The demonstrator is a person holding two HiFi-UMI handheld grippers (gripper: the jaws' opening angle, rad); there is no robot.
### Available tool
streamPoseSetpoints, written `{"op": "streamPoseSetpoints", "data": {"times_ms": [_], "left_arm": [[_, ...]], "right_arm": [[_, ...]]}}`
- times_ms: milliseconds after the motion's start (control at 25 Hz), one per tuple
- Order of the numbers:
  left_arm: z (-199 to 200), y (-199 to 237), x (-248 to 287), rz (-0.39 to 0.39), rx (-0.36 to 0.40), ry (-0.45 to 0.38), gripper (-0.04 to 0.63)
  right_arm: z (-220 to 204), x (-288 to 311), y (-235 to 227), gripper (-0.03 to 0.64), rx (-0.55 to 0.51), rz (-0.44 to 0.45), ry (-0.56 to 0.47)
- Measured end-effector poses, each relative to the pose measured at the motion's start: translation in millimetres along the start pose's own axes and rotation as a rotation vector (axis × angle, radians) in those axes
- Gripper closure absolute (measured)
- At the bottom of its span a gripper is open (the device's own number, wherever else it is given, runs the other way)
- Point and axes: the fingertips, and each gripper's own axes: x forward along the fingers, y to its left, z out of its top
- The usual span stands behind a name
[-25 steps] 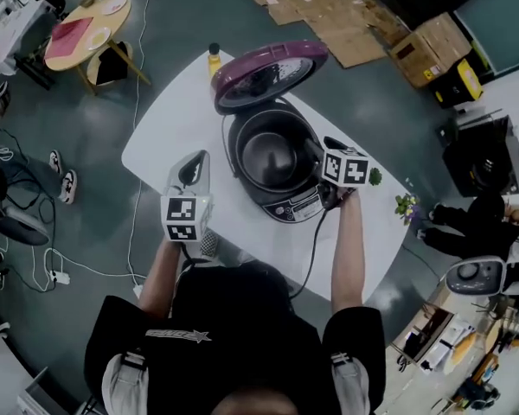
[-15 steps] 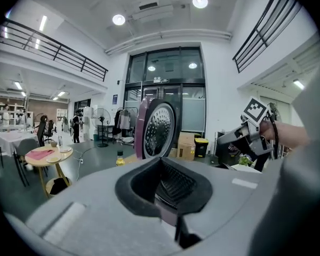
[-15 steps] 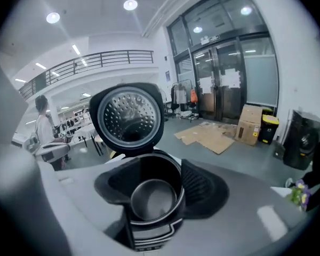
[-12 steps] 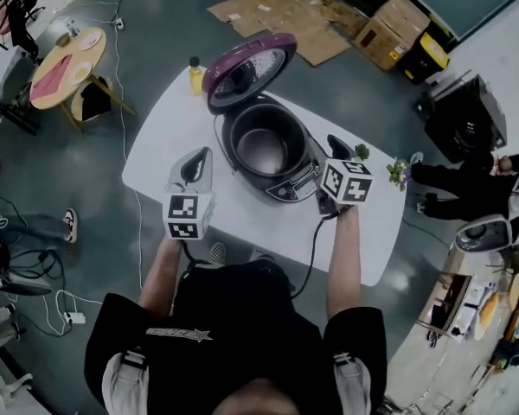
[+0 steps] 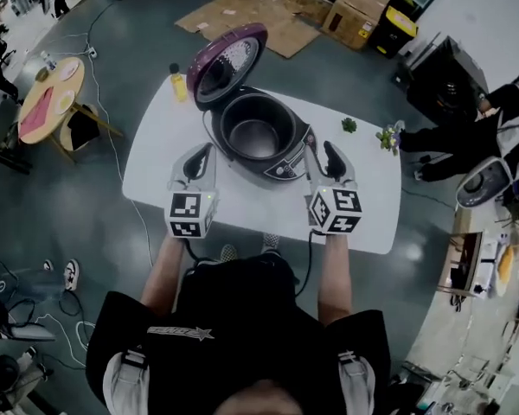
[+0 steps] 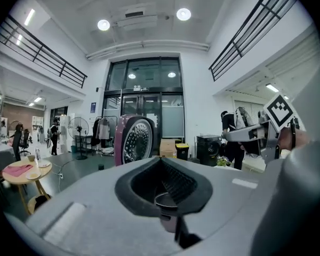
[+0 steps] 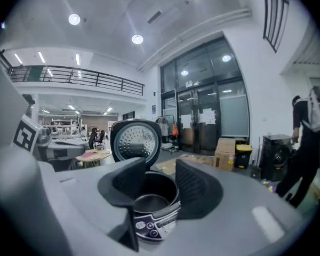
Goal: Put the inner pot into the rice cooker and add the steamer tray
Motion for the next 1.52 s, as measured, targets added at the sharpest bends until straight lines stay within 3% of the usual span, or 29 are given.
{"op": "streamPoseSetpoints", "data": {"times_ms": [160,400,680,920,1240,1520], "left_arm": [[-1,-14,-7,-0.05,0.014,-0.007,0.584],[-5,-36,-15,-0.121,0.006,-0.006,0.584],[-10,-74,-12,-0.218,0.011,0.004,0.584],[-19,-120,-3,-0.328,0.014,0.032,0.584],[-29,-199,14,-0.468,0.018,0.061,0.584],[-42,-281,21,-0.559,0.011,0.119,0.584]], "right_arm": [[-9,-34,12,0.501,0.01,-0.072,-0.055],[-33,-74,23,0.61,0.028,-0.161,-0.053],[-53,-111,13,0.611,0.077,-0.235,-0.037],[-70,-147,-17,0.611,0.109,-0.351,-0.015],[-96,-208,-77,0.611,0.161,-0.516,0.018],[-122,-264,-124,0.611,0.191,-0.594,0.062]]}}
